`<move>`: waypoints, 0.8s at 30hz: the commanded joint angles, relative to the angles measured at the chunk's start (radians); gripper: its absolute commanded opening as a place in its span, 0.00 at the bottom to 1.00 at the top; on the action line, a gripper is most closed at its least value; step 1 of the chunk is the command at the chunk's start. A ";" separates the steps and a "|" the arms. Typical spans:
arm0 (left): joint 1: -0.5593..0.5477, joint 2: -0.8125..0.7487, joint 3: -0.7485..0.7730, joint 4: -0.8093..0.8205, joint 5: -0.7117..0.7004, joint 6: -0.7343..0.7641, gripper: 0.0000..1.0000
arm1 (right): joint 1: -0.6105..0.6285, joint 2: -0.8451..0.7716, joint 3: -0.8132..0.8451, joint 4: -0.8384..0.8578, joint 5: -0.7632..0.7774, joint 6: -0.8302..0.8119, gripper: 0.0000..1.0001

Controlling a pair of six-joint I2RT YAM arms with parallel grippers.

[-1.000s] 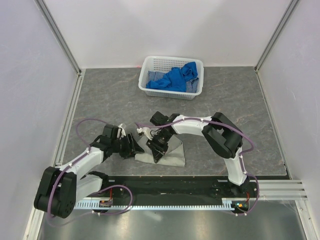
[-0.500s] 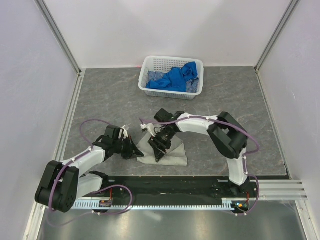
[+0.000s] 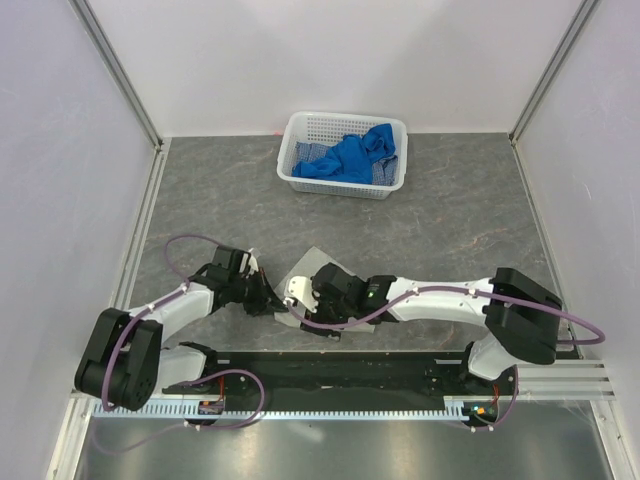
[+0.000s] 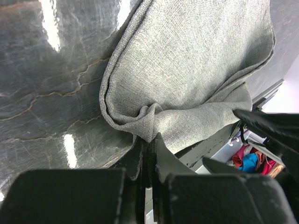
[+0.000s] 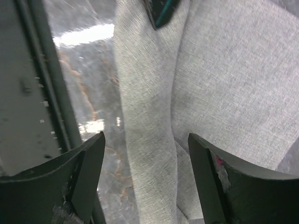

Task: Fold the napkin, place the utensils inside, and roll it up
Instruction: Roll the napkin with the utensil

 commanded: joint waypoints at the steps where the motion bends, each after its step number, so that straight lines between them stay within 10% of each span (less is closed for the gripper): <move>1: -0.004 0.026 0.038 -0.032 -0.001 0.056 0.02 | 0.021 0.046 -0.015 0.101 0.143 -0.023 0.80; 7: -0.004 0.046 0.049 -0.034 0.013 0.070 0.02 | 0.019 0.131 0.006 0.086 0.151 -0.037 0.74; 11: -0.004 0.045 0.052 -0.015 0.030 0.084 0.05 | -0.008 0.181 0.061 -0.006 0.096 -0.017 0.51; 16: -0.004 -0.013 0.074 -0.014 -0.024 0.107 0.64 | -0.077 0.219 0.121 -0.147 -0.206 0.032 0.34; 24: -0.006 -0.144 0.025 -0.047 -0.162 0.096 0.71 | -0.203 0.331 0.210 -0.281 -0.648 0.110 0.31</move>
